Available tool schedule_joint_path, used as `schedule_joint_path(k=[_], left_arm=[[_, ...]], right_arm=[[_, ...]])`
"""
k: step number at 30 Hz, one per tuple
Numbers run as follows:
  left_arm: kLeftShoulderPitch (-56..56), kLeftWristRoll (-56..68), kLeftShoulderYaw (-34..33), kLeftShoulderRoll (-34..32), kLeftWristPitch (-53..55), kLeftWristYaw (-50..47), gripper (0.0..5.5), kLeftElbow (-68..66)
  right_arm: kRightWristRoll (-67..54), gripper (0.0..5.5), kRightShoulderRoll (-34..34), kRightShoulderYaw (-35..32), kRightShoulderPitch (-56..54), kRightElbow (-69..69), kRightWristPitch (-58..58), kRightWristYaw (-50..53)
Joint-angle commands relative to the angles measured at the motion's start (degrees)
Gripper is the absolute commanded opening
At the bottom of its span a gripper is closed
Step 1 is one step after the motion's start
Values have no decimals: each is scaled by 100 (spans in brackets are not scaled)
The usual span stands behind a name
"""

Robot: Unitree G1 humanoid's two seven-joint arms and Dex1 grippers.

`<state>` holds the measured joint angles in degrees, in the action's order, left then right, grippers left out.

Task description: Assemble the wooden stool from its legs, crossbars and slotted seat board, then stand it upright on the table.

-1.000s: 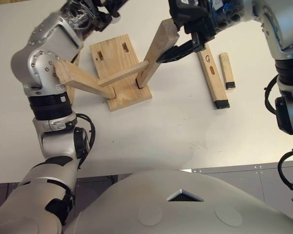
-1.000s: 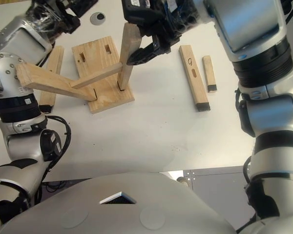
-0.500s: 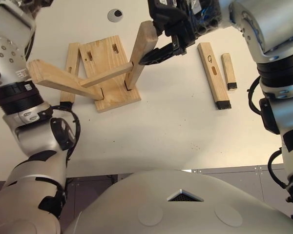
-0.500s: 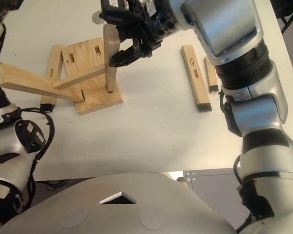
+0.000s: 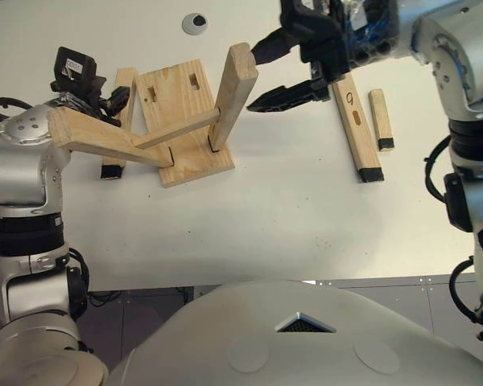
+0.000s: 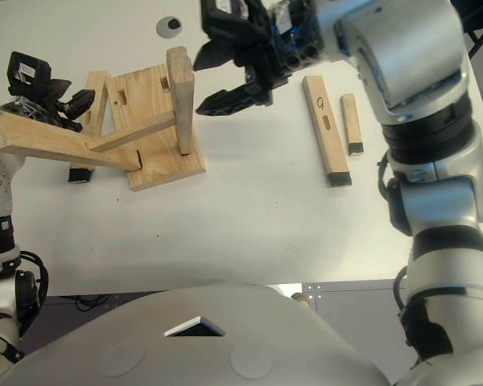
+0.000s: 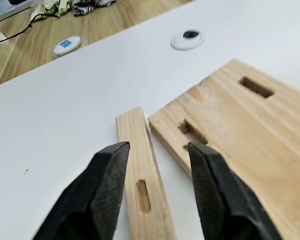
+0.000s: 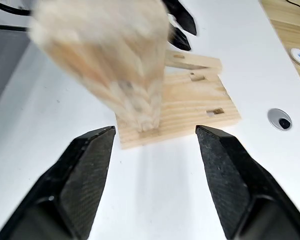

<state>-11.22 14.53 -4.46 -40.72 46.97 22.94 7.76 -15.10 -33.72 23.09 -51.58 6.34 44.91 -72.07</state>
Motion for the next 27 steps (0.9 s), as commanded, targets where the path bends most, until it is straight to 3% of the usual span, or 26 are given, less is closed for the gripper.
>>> schedule_joint_path(k=[1,11,16,21,27], left_arm=[[103,-476,486,-263,-277,236,153,-204],[-870,-1130,1488,285,-1211,892,3,-2167],[-1416,-1214,1733,952,-1348,1060,3,-2739],[-1475,-1164,1419,1713,-1104,444,3,-2781],[-1043,-1094,980,1807,-633,53,3,-1995]], right_arm=[[244,295,-186,151,358,-94,-301,101],[570,295,-17,270,948,-211,-559,586],[699,295,-38,288,1012,-301,-727,695],[792,295,-252,287,1265,-40,-742,703],[1599,295,-548,529,1724,-327,-1186,1159]])
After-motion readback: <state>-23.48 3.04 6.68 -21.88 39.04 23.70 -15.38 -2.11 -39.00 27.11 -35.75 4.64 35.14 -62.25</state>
